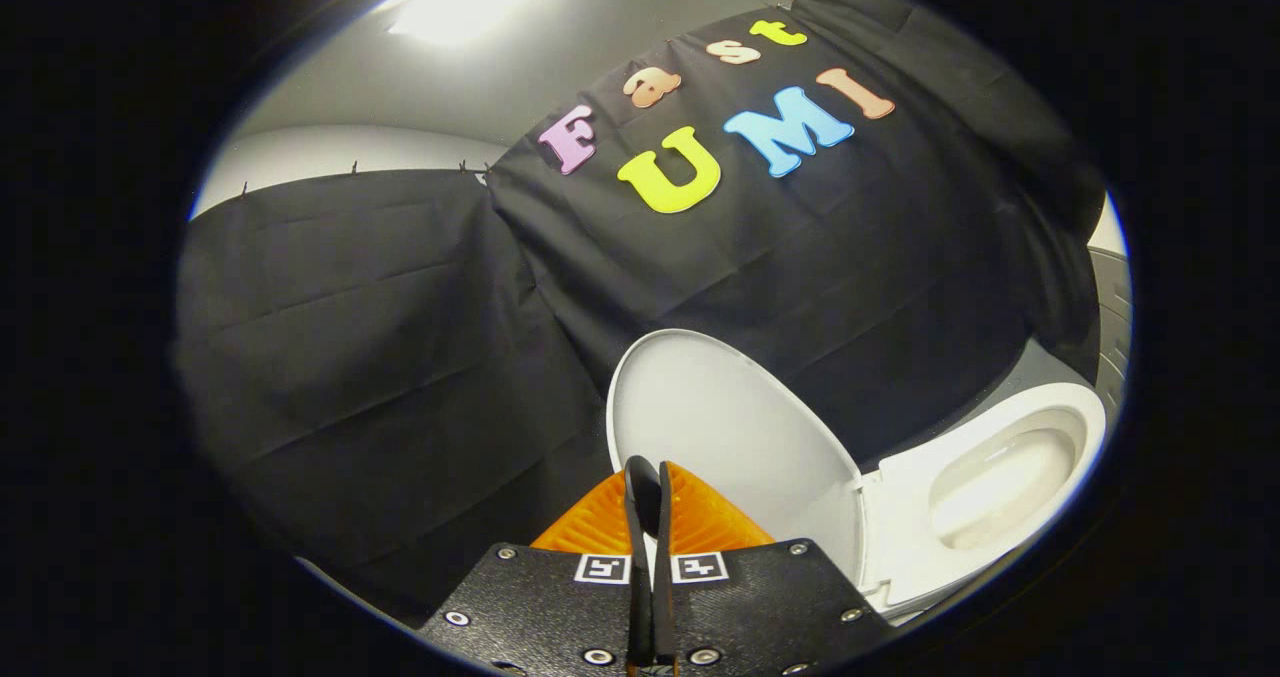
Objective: Open the toilet lid.
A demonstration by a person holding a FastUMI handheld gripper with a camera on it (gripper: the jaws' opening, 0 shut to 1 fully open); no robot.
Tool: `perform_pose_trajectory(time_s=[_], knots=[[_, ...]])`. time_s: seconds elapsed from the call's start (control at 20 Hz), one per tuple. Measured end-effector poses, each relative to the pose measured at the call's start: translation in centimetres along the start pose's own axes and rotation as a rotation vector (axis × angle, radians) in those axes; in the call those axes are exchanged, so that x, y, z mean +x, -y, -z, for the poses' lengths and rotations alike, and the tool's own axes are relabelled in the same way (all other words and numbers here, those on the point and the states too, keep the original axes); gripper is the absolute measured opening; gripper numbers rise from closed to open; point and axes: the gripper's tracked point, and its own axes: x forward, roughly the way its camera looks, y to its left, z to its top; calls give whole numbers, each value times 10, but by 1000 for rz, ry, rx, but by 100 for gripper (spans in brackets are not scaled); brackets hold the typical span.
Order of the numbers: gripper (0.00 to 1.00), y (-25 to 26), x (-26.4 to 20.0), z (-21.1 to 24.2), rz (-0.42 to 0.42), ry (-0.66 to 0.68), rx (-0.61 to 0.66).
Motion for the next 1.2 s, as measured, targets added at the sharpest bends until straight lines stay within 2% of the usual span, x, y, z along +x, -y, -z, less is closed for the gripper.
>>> perform_pose_trajectory(time_s=[0.25,0.6,0.7,0.8,0.85,0.9,0.95,1.0,1.05,1.2], knots=[[1,-15,8,19,-14,-31,5],[1,-14,6,10,5,-12,-27],[5,-16,5,7,-10,-10,-22],[32,-20,2,11,-43,-31,1],[54,-24,-3,11,-64,-29,13],[65,-24,-8,6,-67,-19,4],[87,-22,-17,0,-61,-11,-23],[93,-20,-23,-8,-55,-2,-47],[95,-20,-28,-15,-61,12,-57],[95,-15,-50,-47,-56,61,-80]])
